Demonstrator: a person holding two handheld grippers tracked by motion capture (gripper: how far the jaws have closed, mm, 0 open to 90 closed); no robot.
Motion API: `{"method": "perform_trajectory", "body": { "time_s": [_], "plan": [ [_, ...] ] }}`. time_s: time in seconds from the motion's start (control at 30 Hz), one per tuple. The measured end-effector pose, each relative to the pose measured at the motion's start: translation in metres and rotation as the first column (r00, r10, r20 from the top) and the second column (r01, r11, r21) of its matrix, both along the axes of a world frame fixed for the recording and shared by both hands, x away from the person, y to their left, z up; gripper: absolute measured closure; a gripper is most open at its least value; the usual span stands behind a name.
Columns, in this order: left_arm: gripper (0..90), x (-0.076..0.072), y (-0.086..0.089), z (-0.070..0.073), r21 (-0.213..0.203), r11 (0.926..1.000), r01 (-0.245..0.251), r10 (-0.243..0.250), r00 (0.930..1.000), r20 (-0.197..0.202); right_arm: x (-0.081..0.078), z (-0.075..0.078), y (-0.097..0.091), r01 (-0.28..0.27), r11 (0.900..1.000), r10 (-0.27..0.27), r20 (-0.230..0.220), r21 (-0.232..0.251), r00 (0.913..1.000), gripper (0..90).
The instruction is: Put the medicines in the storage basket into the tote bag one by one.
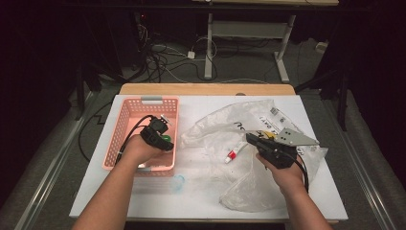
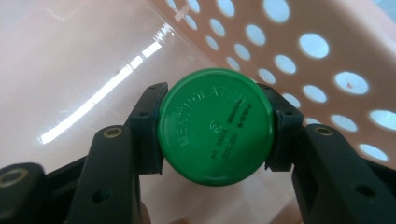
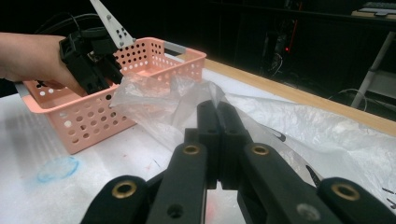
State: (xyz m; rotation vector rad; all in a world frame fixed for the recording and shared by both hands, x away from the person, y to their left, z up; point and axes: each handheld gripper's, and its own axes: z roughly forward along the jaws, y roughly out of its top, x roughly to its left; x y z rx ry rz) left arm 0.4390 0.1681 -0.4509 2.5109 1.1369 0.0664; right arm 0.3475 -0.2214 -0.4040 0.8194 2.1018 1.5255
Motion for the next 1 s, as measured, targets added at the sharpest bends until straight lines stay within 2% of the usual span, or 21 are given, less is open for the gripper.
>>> {"method": "perform_trajectory", "body": {
  "time_s": [0.27,0.37,0.4,0.47,0.73,1.0],
  "plan": [
    [49.4,-0.001,0.000,0.003,-0.010,0.9997,-0.021,0.021,0.9997,-0.009,-0.001,0.000,0.001,0.000,1.0000,0.000,-0.002,0.004,1.0000,90.0],
    [49.5,-0.003,0.002,0.008,-0.029,0.9991,-0.031,0.031,0.9995,0.007,-0.001,0.000,0.001,-0.001,1.0000,0.001,0.001,0.005,1.0000,90.0],
    [49.5,-0.005,0.003,0.010,-0.047,0.9981,-0.041,0.041,0.9991,0.012,-0.001,0.000,0.001,0.000,1.0000,0.000,0.000,0.005,1.0000,90.0],
    [49.5,-0.008,0.006,0.015,-0.071,0.9962,-0.050,0.052,0.9983,0.027,0.000,0.001,0.000,0.001,1.0000,-0.001,0.001,0.006,1.0000,90.0],
    [49.6,-0.024,0.011,0.033,-0.087,0.9942,-0.064,0.072,0.9922,0.101,-0.001,0.002,-0.001,0.002,1.0000,-0.002,0.007,0.006,1.0000,90.0],
    [49.6,-0.045,0.024,0.042,-0.159,0.9832,-0.090,0.115,0.9802,0.161,-0.001,0.001,0.001,-0.002,1.0000,0.002,0.005,0.002,1.0000,90.0]
  ]
}}
